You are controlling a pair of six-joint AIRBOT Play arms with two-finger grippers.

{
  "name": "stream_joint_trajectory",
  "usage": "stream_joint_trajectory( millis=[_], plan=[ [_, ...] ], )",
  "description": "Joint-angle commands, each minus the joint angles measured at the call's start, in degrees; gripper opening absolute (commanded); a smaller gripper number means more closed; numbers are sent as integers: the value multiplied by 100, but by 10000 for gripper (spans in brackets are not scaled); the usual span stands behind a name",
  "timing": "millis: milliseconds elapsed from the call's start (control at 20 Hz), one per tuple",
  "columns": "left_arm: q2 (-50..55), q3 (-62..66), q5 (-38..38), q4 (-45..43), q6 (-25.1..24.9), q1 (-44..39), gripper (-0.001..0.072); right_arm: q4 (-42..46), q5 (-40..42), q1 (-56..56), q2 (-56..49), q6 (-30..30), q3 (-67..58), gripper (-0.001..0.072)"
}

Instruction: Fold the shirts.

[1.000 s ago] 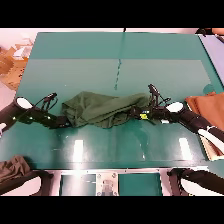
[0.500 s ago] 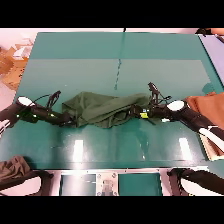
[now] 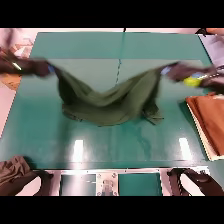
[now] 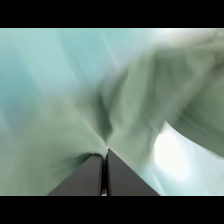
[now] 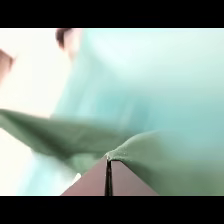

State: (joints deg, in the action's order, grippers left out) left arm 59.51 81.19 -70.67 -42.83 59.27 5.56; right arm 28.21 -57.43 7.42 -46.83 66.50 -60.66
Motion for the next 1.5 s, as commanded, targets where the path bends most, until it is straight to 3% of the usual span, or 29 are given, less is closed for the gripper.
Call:
stream_joint_trajectory(
  millis=[0,200,450,600,750,900,1000,1150,1450],
  plan=[
    [-984,2037,769,-184,92,0,26,-13,-173,1224,1075,55,-1408,19],
    [-1123,3950,756,-614,313,0,26,-7,133,2415,1541,52,-3093,19],
    [-1121,4223,798,-2072,1134,0,26,511,835,2677,1530,358,-4041,19],
    [-1121,3620,798,-2625,1318,0,26,695,629,2677,1370,422,-3807,19],
    [-918,2706,715,-2634,1307,0,26,538,433,2662,1121,485,-2824,20],
    [-118,1882,422,-1921,802,0,26,66,356,2514,667,90,-1419,20],
    [625,1368,433,-1099,236,-17,27,31,610,2065,136,-179,-560,20],
    [2004,1137,452,-811,81,-17,27,33,1290,1379,-1163,-363,166,19],
    [4094,1143,951,-754,70,-17,27,-76,1329,1176,-4422,-372,-763,19]
  ],
)
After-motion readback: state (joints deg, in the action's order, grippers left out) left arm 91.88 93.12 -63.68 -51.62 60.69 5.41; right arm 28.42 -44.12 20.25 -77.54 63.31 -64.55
